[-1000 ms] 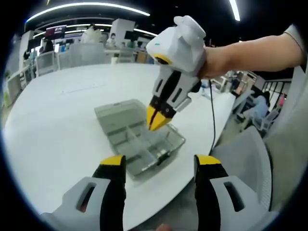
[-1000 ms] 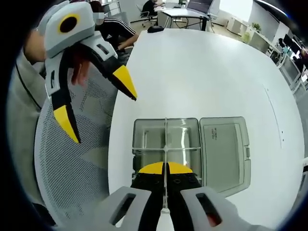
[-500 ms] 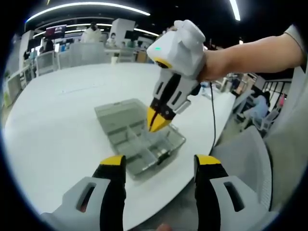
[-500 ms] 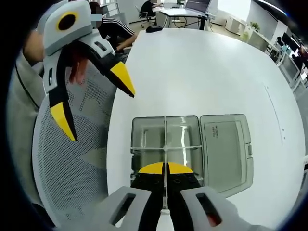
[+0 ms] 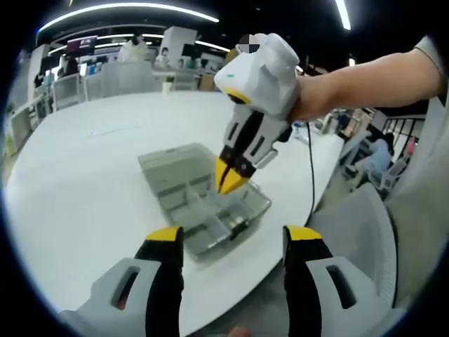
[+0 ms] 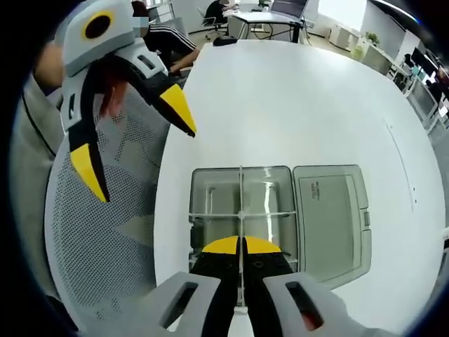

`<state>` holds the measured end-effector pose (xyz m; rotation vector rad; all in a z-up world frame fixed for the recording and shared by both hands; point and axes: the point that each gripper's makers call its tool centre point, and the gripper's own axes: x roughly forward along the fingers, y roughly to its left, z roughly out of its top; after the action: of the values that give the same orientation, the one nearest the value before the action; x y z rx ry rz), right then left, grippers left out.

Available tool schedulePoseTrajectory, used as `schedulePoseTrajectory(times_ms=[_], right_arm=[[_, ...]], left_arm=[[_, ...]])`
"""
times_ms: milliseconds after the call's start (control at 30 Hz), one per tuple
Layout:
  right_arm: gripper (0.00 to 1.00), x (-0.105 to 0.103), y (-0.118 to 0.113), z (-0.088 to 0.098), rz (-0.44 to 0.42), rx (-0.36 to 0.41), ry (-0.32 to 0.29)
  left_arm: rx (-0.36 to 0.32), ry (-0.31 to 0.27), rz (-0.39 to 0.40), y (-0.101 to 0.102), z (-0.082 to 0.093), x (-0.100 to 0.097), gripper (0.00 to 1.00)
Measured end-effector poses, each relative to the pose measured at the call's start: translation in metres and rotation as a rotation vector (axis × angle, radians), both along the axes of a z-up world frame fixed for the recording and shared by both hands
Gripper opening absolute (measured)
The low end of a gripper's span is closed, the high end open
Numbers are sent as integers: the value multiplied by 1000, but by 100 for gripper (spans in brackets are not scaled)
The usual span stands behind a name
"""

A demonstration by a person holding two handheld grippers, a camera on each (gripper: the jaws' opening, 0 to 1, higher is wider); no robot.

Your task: Insert the divider into the dual guide fixture by aligning both edges with the guide slots and pushing it downward to the bottom, including one-sided entry, uneven engagement, binding, and posture correction.

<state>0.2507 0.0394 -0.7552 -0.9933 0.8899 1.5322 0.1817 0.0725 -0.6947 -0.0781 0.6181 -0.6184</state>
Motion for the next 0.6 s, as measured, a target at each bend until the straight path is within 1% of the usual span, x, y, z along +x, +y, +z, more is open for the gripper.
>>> schedulePoseTrajectory(times_ms=[433, 600], right_arm=[[0, -2, -1, -5, 9, -8, -6], [0, -1, -1, -7, 8, -11, -6]], left_arm=[[2, 2, 0, -1, 0, 0, 55], [1, 3, 1, 1, -3, 0, 55]])
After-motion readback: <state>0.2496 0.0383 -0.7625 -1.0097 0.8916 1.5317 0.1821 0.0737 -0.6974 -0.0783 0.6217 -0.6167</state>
